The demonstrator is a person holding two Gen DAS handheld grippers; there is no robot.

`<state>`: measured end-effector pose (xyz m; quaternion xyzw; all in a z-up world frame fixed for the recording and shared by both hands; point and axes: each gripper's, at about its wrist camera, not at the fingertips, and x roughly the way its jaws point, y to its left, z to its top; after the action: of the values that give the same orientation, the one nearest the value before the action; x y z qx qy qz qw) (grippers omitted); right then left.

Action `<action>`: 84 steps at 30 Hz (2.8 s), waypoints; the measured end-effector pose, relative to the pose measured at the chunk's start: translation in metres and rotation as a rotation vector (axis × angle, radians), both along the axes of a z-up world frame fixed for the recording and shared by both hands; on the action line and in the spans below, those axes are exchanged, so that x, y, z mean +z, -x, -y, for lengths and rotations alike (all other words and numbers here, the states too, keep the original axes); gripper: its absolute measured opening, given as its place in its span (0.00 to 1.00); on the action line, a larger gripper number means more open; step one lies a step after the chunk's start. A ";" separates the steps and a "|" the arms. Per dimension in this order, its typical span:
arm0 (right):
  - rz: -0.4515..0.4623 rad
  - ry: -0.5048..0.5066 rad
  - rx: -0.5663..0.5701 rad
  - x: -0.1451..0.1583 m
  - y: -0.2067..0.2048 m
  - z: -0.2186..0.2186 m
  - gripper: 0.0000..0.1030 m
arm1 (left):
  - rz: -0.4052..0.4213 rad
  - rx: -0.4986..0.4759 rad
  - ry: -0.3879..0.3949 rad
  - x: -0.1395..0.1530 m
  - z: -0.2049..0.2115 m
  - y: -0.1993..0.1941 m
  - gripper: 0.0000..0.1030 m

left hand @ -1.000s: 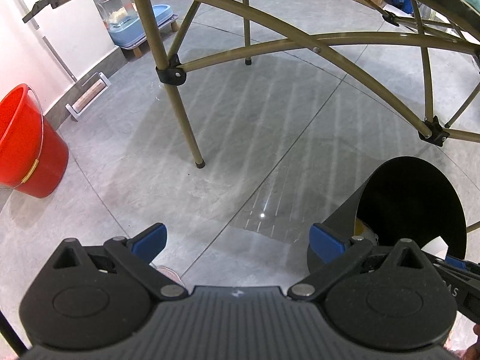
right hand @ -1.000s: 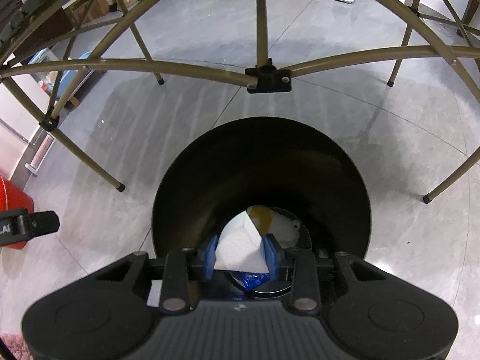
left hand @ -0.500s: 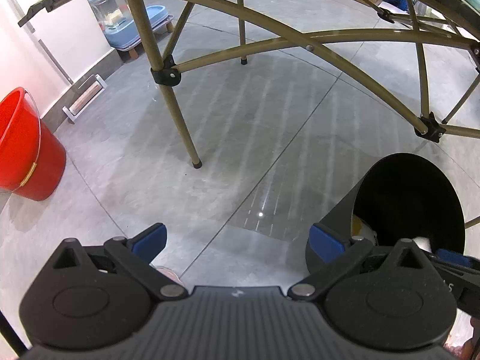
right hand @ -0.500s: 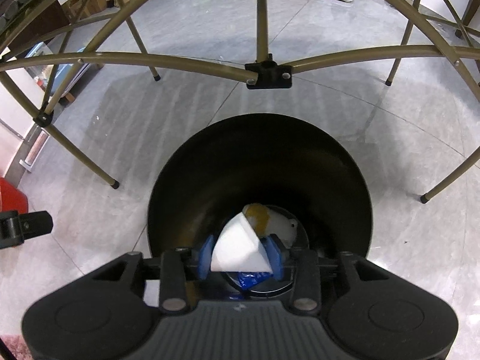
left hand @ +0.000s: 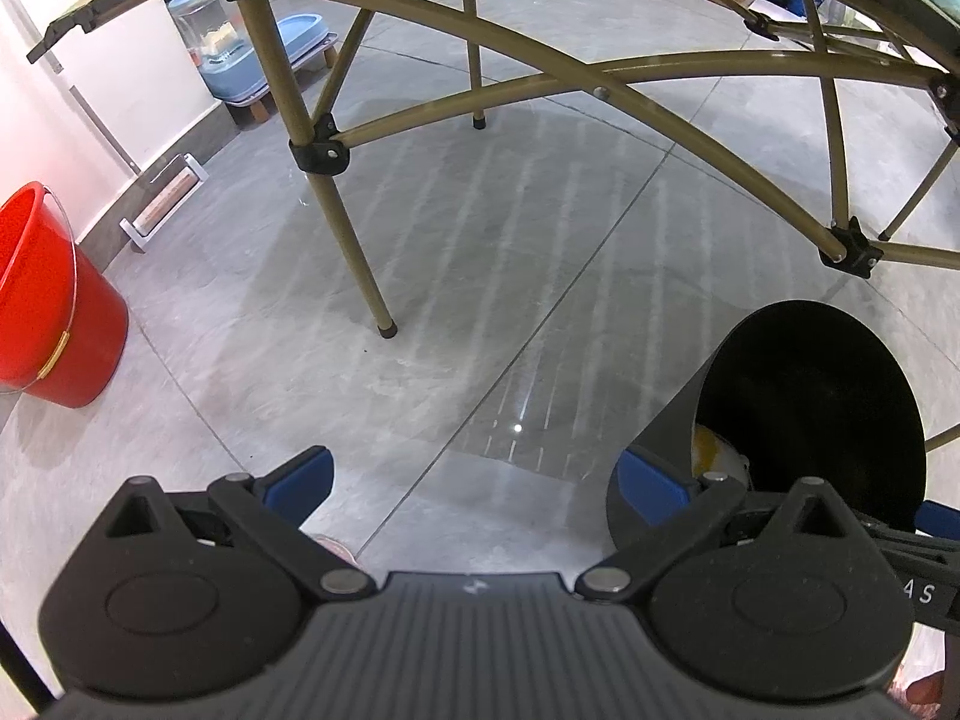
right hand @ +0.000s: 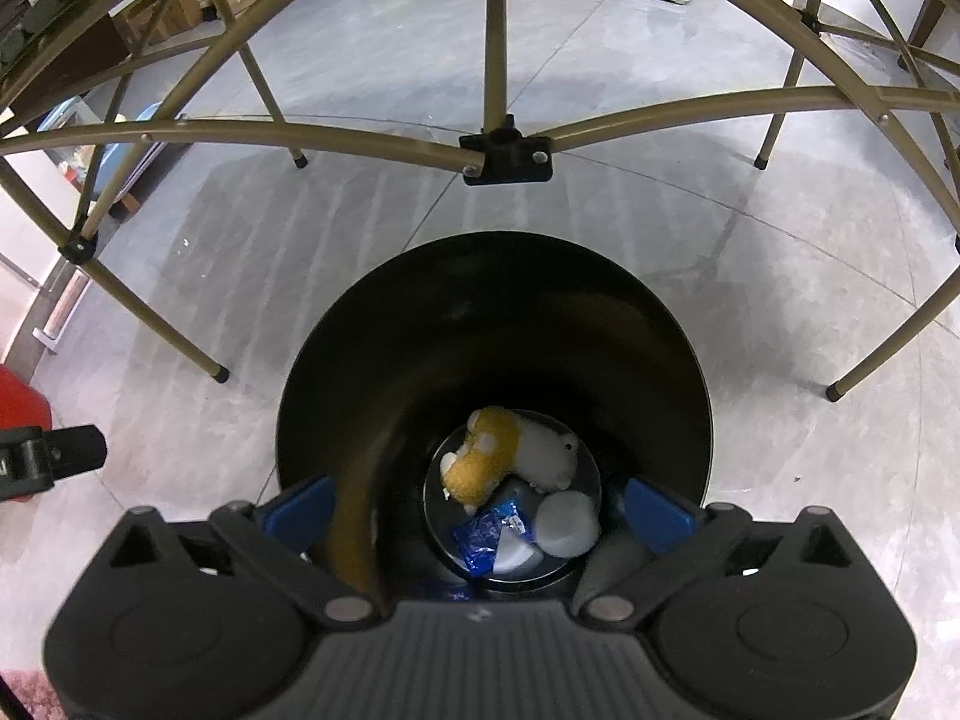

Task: Collect trash
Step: 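Raise both open grippers from the bin back toward the table, then move the right gripper onto the pink fluffy towel and close it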

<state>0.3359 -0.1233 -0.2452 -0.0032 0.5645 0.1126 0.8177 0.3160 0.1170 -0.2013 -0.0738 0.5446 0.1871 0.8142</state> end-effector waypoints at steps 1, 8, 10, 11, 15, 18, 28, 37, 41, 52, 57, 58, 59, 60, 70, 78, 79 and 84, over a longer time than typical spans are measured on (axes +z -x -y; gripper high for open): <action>0.000 -0.001 0.000 0.000 0.000 0.000 1.00 | 0.000 0.000 0.000 0.000 0.000 0.000 1.00; 0.001 0.003 -0.003 0.001 0.000 0.001 1.00 | 0.006 -0.003 0.005 0.002 0.000 0.000 1.00; 0.003 0.005 -0.002 0.002 0.001 0.001 1.00 | 0.011 -0.003 0.007 0.003 0.000 0.000 1.00; 0.005 0.006 -0.001 0.002 0.001 0.002 1.00 | 0.015 -0.004 0.009 0.004 0.001 0.001 1.00; 0.022 0.006 0.004 0.008 0.003 0.003 1.00 | 0.038 -0.014 0.017 0.011 0.004 0.002 1.00; 0.045 -0.001 0.006 0.016 0.005 0.006 1.00 | 0.064 -0.025 0.025 0.019 0.008 0.004 1.00; 0.167 -0.040 -0.009 0.059 0.012 0.022 1.00 | 0.189 -0.074 0.038 0.059 0.025 0.014 1.00; 0.312 -0.079 -0.043 0.106 0.016 0.047 1.00 | 0.303 -0.087 0.021 0.090 0.038 0.016 1.00; 0.403 -0.114 -0.049 0.128 0.017 0.061 1.00 | 0.371 -0.110 0.003 0.105 0.051 0.015 1.00; 0.758 -0.071 -0.045 0.170 0.013 0.075 1.00 | 0.625 -0.113 -0.103 0.147 0.078 -0.002 1.00; 0.798 -0.071 -0.059 0.174 -0.002 0.082 1.00 | 0.684 -0.131 -0.111 0.154 0.083 -0.015 1.00; 0.806 -0.077 -0.058 0.174 -0.006 0.084 1.00 | 0.692 -0.135 -0.112 0.154 0.084 -0.018 1.00; 0.814 -0.078 -0.058 0.175 -0.010 0.085 1.00 | 0.698 -0.136 -0.114 0.155 0.084 -0.021 1.00; 0.823 -0.076 -0.058 0.176 -0.014 0.086 1.00 | 0.706 -0.139 -0.114 0.155 0.085 -0.024 1.00; 0.935 -0.071 -0.052 0.165 -0.053 0.079 1.00 | 0.753 -0.145 -0.125 0.154 0.084 -0.062 1.00; 0.922 -0.073 -0.068 0.149 -0.101 0.069 1.00 | 0.731 -0.134 -0.076 0.147 0.081 -0.092 1.00; 0.911 -0.072 -0.073 0.146 -0.107 0.069 1.00 | 0.729 -0.132 -0.072 0.146 0.081 -0.094 1.00; 0.845 -0.090 -0.088 0.140 -0.131 0.069 1.00 | 0.713 -0.124 -0.060 0.141 0.077 -0.100 1.00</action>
<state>0.4667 -0.1926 -0.1057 0.0108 0.1737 0.0910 0.9805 0.4158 0.0399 -0.0607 -0.0774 0.2242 0.1160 0.9645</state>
